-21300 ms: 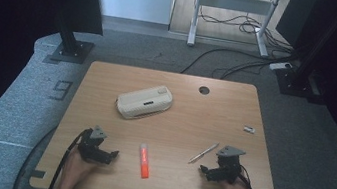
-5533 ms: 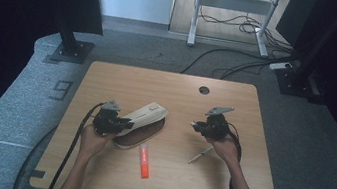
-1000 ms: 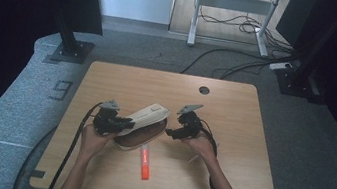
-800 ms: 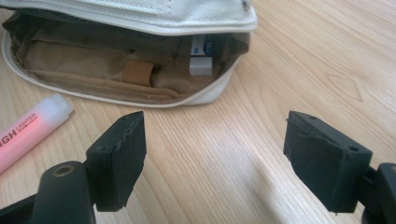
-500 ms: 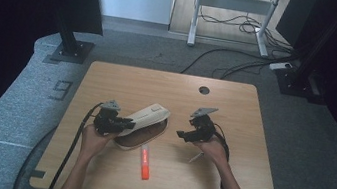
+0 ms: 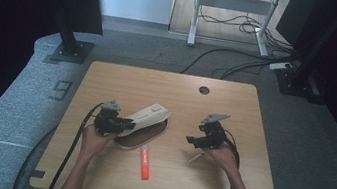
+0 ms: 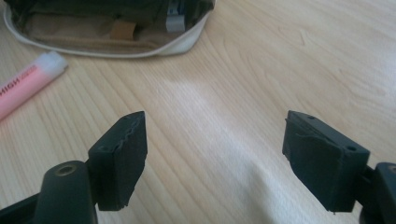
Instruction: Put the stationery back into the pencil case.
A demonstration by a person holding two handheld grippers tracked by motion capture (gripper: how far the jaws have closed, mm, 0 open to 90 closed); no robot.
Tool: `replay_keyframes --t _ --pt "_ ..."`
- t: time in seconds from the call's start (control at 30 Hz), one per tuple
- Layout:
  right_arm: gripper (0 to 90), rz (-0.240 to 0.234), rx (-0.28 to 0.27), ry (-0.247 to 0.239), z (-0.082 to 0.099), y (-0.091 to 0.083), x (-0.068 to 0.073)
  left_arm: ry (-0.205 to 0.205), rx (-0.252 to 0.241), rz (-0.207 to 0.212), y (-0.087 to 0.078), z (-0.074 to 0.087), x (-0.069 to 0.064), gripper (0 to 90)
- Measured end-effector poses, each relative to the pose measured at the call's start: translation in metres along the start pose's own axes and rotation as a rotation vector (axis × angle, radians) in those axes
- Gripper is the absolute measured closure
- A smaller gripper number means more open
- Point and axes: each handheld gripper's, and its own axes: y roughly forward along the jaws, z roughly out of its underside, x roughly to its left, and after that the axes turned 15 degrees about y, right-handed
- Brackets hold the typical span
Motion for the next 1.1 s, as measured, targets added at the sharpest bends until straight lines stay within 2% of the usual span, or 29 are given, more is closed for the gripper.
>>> replay_keyframes --t 0.57,1.1 --pt "25.1 0.006 0.017 0.003 0.025 -0.022 -0.010 0.000 0.000 0.004 0.000 0.000 0.000 75.0" --pt "28.6 0.022 0.041 0.031 0.046 -0.030 -0.032 -0.001 -0.001 0.008 0.001 0.000 0.001 74.9"
